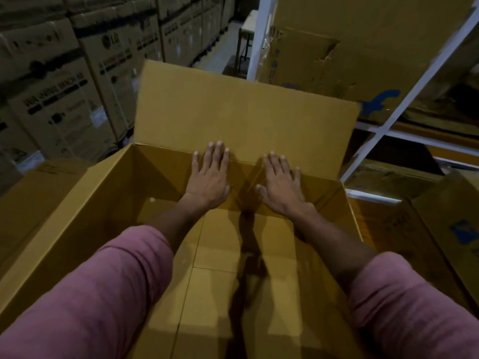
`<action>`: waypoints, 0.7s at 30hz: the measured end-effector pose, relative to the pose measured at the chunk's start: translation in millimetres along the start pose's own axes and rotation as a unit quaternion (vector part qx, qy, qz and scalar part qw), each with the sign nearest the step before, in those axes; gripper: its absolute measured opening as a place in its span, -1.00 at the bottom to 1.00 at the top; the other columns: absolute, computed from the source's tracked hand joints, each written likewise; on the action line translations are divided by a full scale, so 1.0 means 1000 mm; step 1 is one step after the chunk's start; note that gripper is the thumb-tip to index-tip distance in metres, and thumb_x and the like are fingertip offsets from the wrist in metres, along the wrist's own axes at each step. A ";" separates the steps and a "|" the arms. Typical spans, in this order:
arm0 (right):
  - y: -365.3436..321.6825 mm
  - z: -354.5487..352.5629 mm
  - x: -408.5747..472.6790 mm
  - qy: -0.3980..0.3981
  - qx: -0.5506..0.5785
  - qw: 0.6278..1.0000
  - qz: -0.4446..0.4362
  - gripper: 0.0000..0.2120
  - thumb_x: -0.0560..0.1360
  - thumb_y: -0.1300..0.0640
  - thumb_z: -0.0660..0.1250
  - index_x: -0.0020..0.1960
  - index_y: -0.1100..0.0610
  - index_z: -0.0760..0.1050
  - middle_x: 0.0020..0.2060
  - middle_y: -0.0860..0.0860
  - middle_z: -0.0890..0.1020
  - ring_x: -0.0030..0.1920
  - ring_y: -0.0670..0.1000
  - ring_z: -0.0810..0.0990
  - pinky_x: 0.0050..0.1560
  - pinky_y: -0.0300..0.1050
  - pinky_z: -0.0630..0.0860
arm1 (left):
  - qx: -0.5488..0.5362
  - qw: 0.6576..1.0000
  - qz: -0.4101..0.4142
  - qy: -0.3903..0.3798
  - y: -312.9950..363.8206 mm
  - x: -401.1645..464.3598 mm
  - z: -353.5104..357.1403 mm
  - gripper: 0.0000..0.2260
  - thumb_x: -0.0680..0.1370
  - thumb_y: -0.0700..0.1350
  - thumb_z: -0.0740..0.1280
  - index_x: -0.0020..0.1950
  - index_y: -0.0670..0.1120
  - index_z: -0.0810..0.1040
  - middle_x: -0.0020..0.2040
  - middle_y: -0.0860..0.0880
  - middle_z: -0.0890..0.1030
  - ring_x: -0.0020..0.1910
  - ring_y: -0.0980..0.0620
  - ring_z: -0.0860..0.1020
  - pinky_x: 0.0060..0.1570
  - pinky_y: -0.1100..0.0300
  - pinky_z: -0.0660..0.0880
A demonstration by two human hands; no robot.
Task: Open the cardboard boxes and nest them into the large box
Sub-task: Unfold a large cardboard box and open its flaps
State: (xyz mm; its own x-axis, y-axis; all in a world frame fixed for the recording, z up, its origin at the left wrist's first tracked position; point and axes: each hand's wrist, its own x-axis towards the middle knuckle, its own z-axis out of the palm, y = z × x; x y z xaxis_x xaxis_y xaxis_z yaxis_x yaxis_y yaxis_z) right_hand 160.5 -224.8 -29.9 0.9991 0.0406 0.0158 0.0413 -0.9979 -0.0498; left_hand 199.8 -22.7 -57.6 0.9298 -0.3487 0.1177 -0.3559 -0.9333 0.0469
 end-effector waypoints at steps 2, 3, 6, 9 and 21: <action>0.001 0.010 0.002 -0.014 -0.002 1.000 0.007 -0.26 0.66 -0.08 0.19 0.66 0.06 -0.15 0.65 0.01 -0.19 0.63 0.16 -0.20 0.53 0.42 -0.06 | -0.009 1.000 0.000 -0.019 -0.001 0.000 0.009 -0.19 0.66 0.18 0.16 0.62 -0.12 -0.32 0.60 -0.14 -0.41 0.58 -0.17 -0.39 0.53 -0.30 -0.24; 0.001 0.014 0.003 -0.010 -0.005 1.000 0.010 -0.27 0.66 -0.08 0.20 0.65 0.07 -0.12 0.65 0.01 -0.18 0.63 0.16 -0.20 0.52 0.43 -0.04 | -0.013 1.000 0.000 -0.024 -0.002 0.000 0.013 -0.20 0.66 0.17 0.15 0.62 -0.11 -0.32 0.59 -0.13 -0.43 0.57 -0.16 -0.40 0.53 -0.30 -0.25; -0.001 0.015 0.005 0.025 -0.004 1.000 0.016 -0.30 0.63 -0.06 0.25 0.64 0.07 -0.02 0.65 0.02 -0.08 0.64 0.16 -0.11 0.52 0.41 0.03 | -0.020 1.000 0.002 -0.013 -0.003 0.000 0.020 -0.22 0.66 0.16 0.16 0.64 -0.10 -0.27 0.60 -0.12 -0.43 0.58 -0.16 -0.38 0.52 -0.31 -0.25; 0.000 0.014 0.005 0.028 -0.004 1.000 0.011 -0.31 0.62 -0.04 0.27 0.63 0.07 0.02 0.65 0.03 -0.04 0.63 0.17 -0.08 0.51 0.39 0.06 | -0.017 1.000 0.005 -0.004 -0.004 0.001 0.020 -0.22 0.65 0.17 0.17 0.65 -0.10 -0.23 0.61 -0.14 -0.39 0.59 -0.18 -0.36 0.52 -0.33 -0.23; -0.002 0.001 -0.062 0.018 0.035 0.999 -0.012 -0.32 0.65 -0.07 0.21 0.65 0.08 -0.01 0.64 0.11 0.01 0.63 0.20 -0.05 0.56 0.32 0.03 | 0.028 0.999 0.022 -0.012 0.022 -0.045 -0.014 -0.25 0.65 0.20 0.15 0.66 -0.11 -0.13 0.63 -0.17 -0.31 0.59 -0.22 -0.34 0.52 -0.36 -0.17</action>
State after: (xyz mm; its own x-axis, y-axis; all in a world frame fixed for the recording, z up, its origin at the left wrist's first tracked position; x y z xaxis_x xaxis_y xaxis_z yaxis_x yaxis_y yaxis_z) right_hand 98.9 -225.4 -31.7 0.9966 0.0623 0.0545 0.0684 -0.9906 -0.1188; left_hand 148.4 -26.4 -48.4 0.9160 -0.3900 0.0941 -0.3906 -0.9205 -0.0128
